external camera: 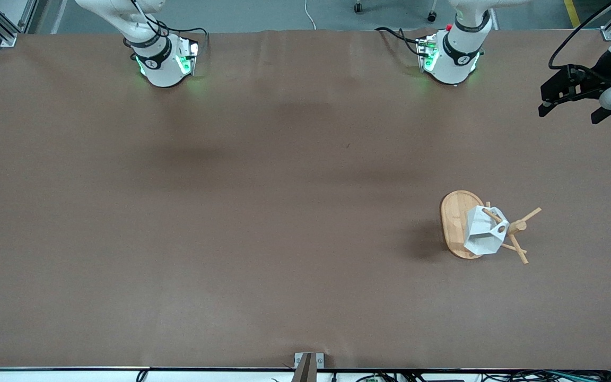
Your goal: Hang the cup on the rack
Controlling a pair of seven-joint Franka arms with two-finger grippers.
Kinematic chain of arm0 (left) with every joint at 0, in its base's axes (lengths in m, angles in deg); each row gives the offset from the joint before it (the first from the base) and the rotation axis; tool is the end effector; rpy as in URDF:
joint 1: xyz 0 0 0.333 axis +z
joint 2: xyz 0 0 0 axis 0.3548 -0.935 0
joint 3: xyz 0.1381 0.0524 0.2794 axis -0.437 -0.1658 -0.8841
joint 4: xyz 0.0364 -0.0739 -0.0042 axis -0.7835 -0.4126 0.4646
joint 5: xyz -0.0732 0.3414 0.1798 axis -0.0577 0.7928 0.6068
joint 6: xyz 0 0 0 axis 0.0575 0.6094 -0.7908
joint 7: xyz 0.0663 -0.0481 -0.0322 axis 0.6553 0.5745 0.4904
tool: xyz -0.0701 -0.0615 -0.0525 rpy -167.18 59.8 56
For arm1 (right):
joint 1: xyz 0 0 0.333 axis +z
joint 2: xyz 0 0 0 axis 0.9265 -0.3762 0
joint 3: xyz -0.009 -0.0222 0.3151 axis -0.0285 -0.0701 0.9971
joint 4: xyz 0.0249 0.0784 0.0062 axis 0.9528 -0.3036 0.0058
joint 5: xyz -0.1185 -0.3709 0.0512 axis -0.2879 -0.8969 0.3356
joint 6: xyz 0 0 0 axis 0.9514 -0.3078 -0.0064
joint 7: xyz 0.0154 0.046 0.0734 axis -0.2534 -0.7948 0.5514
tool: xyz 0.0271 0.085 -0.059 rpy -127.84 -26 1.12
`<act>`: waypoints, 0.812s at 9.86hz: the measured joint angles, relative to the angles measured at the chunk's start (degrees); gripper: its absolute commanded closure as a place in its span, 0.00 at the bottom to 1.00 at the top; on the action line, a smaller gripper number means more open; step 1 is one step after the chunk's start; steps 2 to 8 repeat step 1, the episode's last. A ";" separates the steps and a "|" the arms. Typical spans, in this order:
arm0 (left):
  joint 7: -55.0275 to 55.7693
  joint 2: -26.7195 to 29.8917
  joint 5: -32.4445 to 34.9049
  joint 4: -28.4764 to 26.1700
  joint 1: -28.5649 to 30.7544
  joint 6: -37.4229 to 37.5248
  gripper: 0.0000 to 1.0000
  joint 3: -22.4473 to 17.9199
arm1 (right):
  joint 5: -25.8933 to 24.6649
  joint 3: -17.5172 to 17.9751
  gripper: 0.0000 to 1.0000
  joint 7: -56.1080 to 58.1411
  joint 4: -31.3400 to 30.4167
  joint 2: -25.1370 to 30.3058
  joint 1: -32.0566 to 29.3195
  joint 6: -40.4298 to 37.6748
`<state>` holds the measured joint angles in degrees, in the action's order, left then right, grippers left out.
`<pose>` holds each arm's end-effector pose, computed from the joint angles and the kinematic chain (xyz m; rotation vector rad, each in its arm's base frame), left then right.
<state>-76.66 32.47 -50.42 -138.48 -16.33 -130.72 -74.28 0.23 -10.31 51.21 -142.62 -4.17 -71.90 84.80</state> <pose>0.5200 -0.0546 0.6740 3.1083 -0.2553 0.0666 0.5049 -0.0892 0.7049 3.0994 -0.4539 -0.1491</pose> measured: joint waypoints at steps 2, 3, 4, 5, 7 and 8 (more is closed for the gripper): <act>0.00 -0.15 0.00 0.02 0.05 0.00 0.00 -0.12 | 0.00 -0.03 0.00 -0.02 0.01 0.00 0.00 0.00; 0.00 -0.15 0.00 0.02 0.05 0.00 0.00 -0.12 | 0.00 -0.03 0.00 -0.02 0.01 0.00 0.00 0.00; 0.00 -0.15 0.00 0.02 0.05 0.00 0.00 -0.12 | 0.00 -0.03 0.00 -0.02 0.01 0.00 0.00 0.00; 0.00 -0.15 0.00 0.02 0.05 0.00 0.00 -0.12 | 0.00 -0.03 0.00 -0.02 0.01 0.00 0.00 0.00; 0.00 -0.15 0.00 0.02 0.05 0.00 0.00 -0.12 | 0.00 -0.03 0.00 -0.02 0.01 0.00 0.00 0.00; 0.00 -0.15 0.00 0.02 0.05 0.00 0.00 -0.12 | 0.00 -0.03 0.00 -0.02 0.01 0.00 0.00 0.00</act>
